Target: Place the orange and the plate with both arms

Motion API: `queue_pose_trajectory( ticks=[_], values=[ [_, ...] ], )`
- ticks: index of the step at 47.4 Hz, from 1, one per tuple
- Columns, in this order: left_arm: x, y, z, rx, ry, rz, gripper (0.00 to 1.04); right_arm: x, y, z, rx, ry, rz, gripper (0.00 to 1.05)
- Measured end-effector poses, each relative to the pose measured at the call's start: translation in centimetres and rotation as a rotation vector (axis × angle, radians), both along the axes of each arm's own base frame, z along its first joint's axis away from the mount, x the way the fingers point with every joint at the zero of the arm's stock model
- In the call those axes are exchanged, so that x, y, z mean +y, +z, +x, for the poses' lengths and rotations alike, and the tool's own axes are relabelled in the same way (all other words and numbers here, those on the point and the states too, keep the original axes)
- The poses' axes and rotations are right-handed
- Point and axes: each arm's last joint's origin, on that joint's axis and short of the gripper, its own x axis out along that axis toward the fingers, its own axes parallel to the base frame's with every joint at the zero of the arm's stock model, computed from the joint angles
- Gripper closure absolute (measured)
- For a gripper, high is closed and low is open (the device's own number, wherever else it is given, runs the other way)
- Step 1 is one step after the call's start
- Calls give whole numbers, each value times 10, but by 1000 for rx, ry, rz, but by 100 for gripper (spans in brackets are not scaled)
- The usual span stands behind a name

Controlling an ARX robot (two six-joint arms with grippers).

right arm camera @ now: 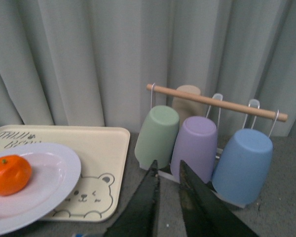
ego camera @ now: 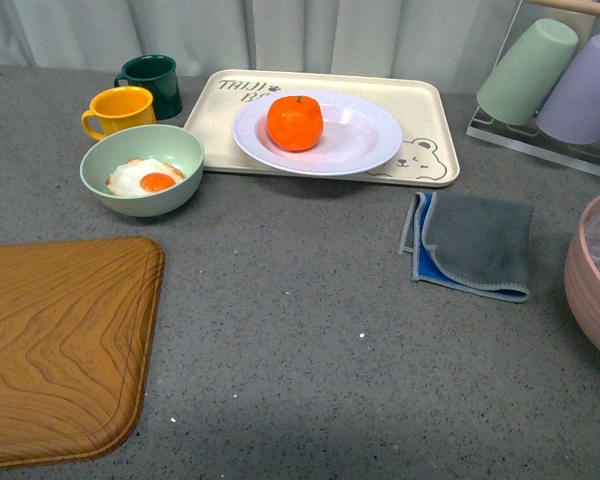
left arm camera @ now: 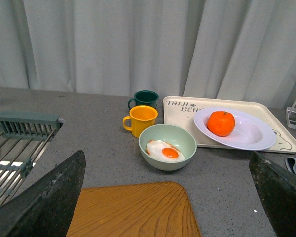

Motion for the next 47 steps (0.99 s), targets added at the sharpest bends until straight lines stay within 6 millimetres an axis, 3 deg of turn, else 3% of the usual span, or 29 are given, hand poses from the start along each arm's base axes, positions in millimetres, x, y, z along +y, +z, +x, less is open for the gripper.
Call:
queue_pose_trajectory(
  ticks=[3, 11, 23, 47],
  values=[
    [0, 0, 0, 0, 0, 0, 7, -1, -1, -11, 7, 5, -2, 104],
    [0, 0, 0, 0, 0, 0, 7, -14, 1, -47, -5, -7, -4, 104],
    [0, 0, 0, 0, 0, 0, 7, -14, 1, -90, 0, -1, -4, 104],
    [0, 0, 0, 0, 0, 0, 7, -14, 2, -131, -2, -1, -4, 104]
  ],
)
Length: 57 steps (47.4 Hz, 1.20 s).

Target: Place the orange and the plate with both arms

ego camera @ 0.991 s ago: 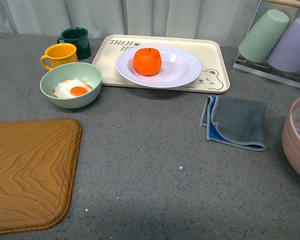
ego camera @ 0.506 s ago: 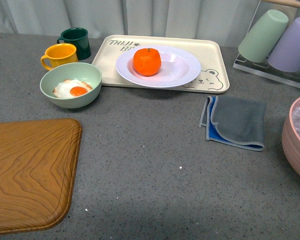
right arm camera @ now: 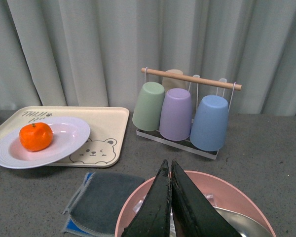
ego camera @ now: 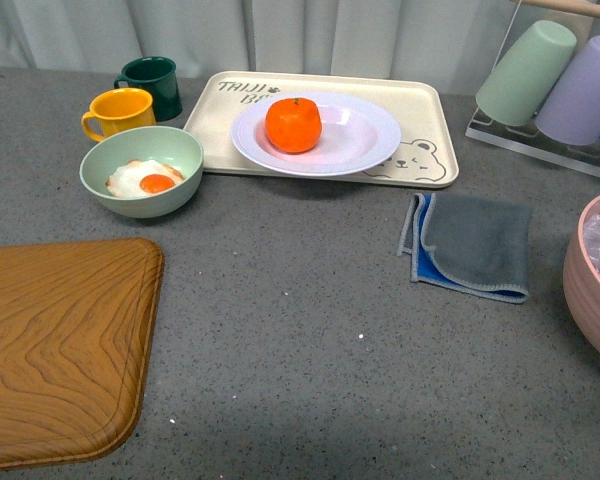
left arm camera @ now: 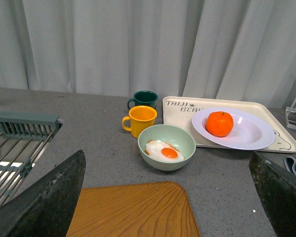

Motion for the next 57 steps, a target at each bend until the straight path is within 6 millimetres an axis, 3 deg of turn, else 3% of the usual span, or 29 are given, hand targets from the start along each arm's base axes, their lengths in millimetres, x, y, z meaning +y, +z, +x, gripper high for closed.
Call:
queue_pose_trajectory(
  ticks=[57],
  values=[
    [0, 0, 0, 0, 0, 0, 7, 0, 6, -40, -23, 1, 0, 104]
  ],
)
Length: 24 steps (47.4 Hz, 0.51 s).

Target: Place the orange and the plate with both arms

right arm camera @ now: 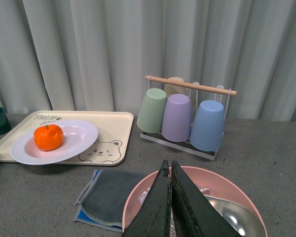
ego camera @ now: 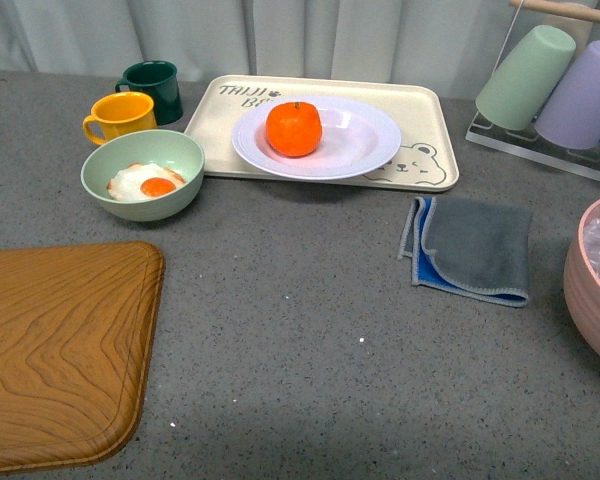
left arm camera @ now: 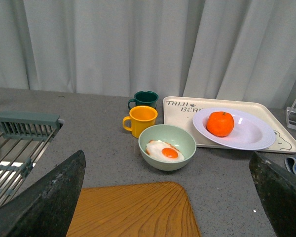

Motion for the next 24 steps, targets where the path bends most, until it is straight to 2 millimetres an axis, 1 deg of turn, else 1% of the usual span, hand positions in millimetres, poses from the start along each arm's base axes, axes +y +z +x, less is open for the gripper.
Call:
queue_pose_trajectory(
  ticks=[9, 14, 18, 24],
  values=[
    [0, 0, 0, 0, 0, 0, 7, 0, 0, -3, 0, 0, 0, 104],
    [0, 0, 0, 0, 0, 0, 7, 0, -5, -10, 35, 2, 0, 104],
    [0, 0, 0, 0, 0, 0, 7, 0, -3, -13, 3, 2, 0, 104],
    [0, 0, 0, 0, 0, 0, 7, 0, -3, -13, 6, 2, 0, 104]
  ],
)
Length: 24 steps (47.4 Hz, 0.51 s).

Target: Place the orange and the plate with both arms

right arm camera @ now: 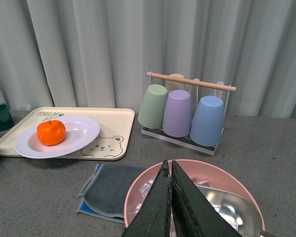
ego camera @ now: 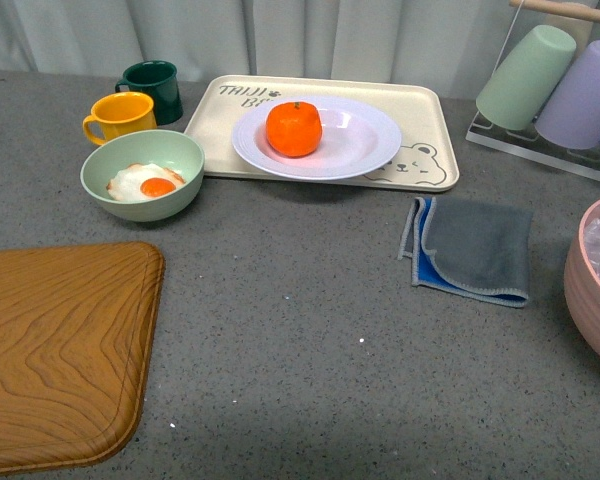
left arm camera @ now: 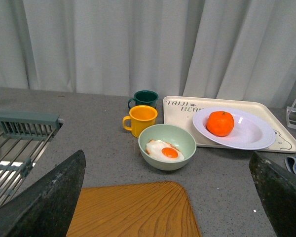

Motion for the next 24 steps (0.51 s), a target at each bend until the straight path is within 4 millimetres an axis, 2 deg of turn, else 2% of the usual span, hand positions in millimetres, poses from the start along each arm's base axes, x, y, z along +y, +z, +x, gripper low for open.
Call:
queue_pose_trajectory(
  ticks=[2, 4, 24],
  values=[
    [0, 0, 0, 0, 0, 0, 7, 0, 0, 0, 0, 0, 0, 104],
    [0, 0, 0, 0, 0, 0, 7, 0, 0, 0, 0, 0, -1, 98],
    [0, 0, 0, 0, 0, 0, 7, 0, 0, 0, -2, 0, 0, 8]
  ],
)
